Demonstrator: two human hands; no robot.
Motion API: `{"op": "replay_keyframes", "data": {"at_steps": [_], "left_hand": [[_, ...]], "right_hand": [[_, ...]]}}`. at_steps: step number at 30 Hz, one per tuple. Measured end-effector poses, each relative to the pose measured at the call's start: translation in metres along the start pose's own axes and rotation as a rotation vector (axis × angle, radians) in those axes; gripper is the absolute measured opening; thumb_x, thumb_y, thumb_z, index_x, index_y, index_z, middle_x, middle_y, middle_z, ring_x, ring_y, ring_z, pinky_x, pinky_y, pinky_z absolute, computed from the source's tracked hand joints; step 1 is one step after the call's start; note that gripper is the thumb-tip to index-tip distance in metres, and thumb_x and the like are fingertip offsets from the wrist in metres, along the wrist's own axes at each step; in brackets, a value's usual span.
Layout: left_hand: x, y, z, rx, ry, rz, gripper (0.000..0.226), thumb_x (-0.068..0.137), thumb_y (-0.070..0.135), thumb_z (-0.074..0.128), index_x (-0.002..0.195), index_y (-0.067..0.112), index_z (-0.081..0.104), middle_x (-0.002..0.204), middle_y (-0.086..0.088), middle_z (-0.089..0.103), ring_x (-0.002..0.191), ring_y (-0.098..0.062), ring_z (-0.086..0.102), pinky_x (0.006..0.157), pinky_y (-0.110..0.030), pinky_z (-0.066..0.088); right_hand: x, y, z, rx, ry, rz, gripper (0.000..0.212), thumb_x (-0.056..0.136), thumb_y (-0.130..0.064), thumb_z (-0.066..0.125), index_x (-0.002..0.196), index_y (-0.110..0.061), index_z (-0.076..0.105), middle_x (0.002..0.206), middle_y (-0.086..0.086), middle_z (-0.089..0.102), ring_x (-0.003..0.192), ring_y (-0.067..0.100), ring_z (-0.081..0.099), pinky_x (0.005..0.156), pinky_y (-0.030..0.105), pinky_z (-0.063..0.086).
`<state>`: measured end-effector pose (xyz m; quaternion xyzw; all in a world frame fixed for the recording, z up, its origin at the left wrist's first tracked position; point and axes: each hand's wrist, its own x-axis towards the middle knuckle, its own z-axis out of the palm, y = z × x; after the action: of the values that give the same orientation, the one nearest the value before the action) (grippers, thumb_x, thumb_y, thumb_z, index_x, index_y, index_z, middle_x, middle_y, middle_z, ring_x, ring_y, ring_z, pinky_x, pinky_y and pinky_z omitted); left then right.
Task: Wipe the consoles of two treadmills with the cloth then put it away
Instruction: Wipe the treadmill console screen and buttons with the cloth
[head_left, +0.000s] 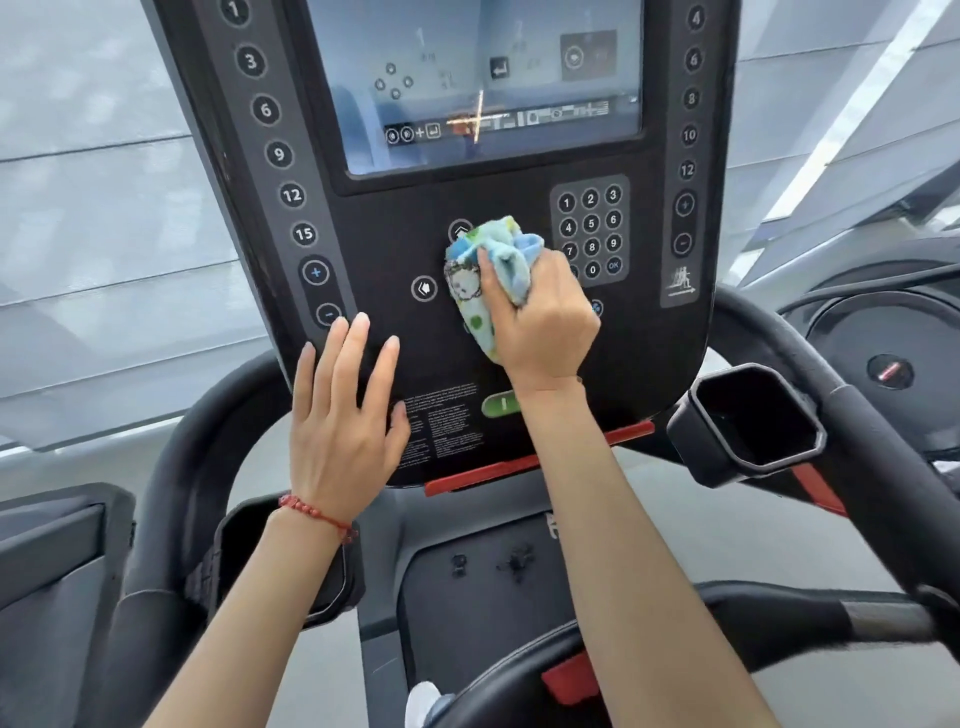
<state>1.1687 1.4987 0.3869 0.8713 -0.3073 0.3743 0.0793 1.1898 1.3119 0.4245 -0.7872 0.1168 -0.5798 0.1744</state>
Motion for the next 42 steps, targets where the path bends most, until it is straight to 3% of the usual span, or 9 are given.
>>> {"op": "replay_keyframes", "data": {"at_steps": [4,8,10,13,16,21,28,37,42], "left_hand": [[0.013,0.015,0.0,-0.006,0.011,0.001,0.045,0.086,0.013,0.056,0.129,0.001,0.052,0.138,-0.023,0.044,0.133,-0.035,0.033,0.11,-0.05,0.027],[0.028,0.028,0.001,-0.011,0.014,0.006,0.046,0.086,0.014,0.056,0.13,0.002,0.052,0.139,-0.022,0.044,0.133,-0.034,0.033,0.11,-0.05,0.026],[0.032,0.033,0.003,-0.008,0.001,0.006,0.047,0.086,0.015,0.056,0.131,0.002,0.051,0.14,-0.021,0.043,0.134,-0.034,0.032,0.111,-0.049,0.025],[0.034,0.04,0.008,-0.007,-0.021,-0.012,0.048,0.086,0.016,0.054,0.132,0.002,0.051,0.141,-0.022,0.041,0.135,-0.034,0.031,0.111,-0.05,0.024],[0.036,0.044,0.013,-0.007,-0.029,-0.016,0.047,0.086,0.015,0.055,0.13,0.001,0.052,0.141,-0.023,0.041,0.135,-0.034,0.03,0.111,-0.051,0.024],[0.044,0.054,0.018,-0.013,-0.003,-0.014,0.046,0.087,0.016,0.055,0.13,0.0,0.052,0.141,-0.023,0.041,0.134,-0.036,0.032,0.111,-0.052,0.024],[0.062,0.068,0.026,-0.008,0.049,0.011,0.047,0.086,0.016,0.056,0.131,0.002,0.052,0.139,-0.024,0.043,0.132,-0.036,0.035,0.11,-0.052,0.026],[0.083,0.076,0.033,0.008,0.068,-0.043,0.046,0.087,0.02,0.056,0.131,0.003,0.053,0.141,-0.023,0.041,0.133,-0.036,0.033,0.111,-0.051,0.023],[0.084,0.08,0.034,0.023,0.08,-0.055,0.046,0.087,0.019,0.057,0.13,0.004,0.053,0.14,-0.023,0.042,0.133,-0.036,0.034,0.111,-0.051,0.024]], "right_hand": [[0.039,0.035,-0.004,-0.059,0.131,0.131,0.05,0.085,-0.047,0.053,0.064,-0.002,0.059,0.056,0.01,0.06,0.044,0.023,0.056,0.041,0.027,0.041],[0.087,0.079,-0.021,-0.104,0.099,0.497,0.048,0.087,-0.05,0.049,0.098,-0.006,0.066,0.091,0.01,0.071,0.081,0.025,0.066,0.063,0.024,0.042],[0.088,0.08,-0.022,-0.082,0.087,0.562,0.046,0.088,-0.049,0.049,0.101,-0.008,0.065,0.094,0.008,0.071,0.084,0.024,0.065,0.066,0.023,0.043],[0.069,0.048,-0.015,-0.05,0.142,0.457,0.048,0.083,-0.05,0.053,0.081,-0.003,0.064,0.074,0.011,0.069,0.065,0.026,0.065,0.056,0.027,0.047],[0.023,0.023,-0.01,-0.024,0.049,0.162,0.052,0.089,-0.049,0.048,0.062,-0.005,0.054,0.054,0.008,0.056,0.044,0.021,0.052,0.041,0.026,0.038],[0.002,0.053,-0.02,-0.009,-0.084,-0.099,0.054,0.093,-0.046,0.042,0.06,-0.005,0.052,0.054,0.007,0.051,0.041,0.018,0.046,0.034,0.026,0.035],[0.016,0.123,-0.052,-0.084,0.083,0.474,0.046,0.085,-0.039,0.053,0.079,0.006,0.063,0.071,0.021,0.067,0.06,0.036,0.064,0.06,0.028,0.039],[0.046,0.111,-0.043,-0.022,0.122,0.43,0.043,0.081,-0.04,0.055,0.075,0.002,0.062,0.067,0.014,0.066,0.057,0.03,0.063,0.053,0.013,0.028],[0.106,0.099,-0.021,-0.021,0.173,0.331,0.044,0.081,-0.045,0.055,0.072,-0.003,0.062,0.065,0.01,0.065,0.055,0.025,0.061,0.051,0.019,0.034]]}}
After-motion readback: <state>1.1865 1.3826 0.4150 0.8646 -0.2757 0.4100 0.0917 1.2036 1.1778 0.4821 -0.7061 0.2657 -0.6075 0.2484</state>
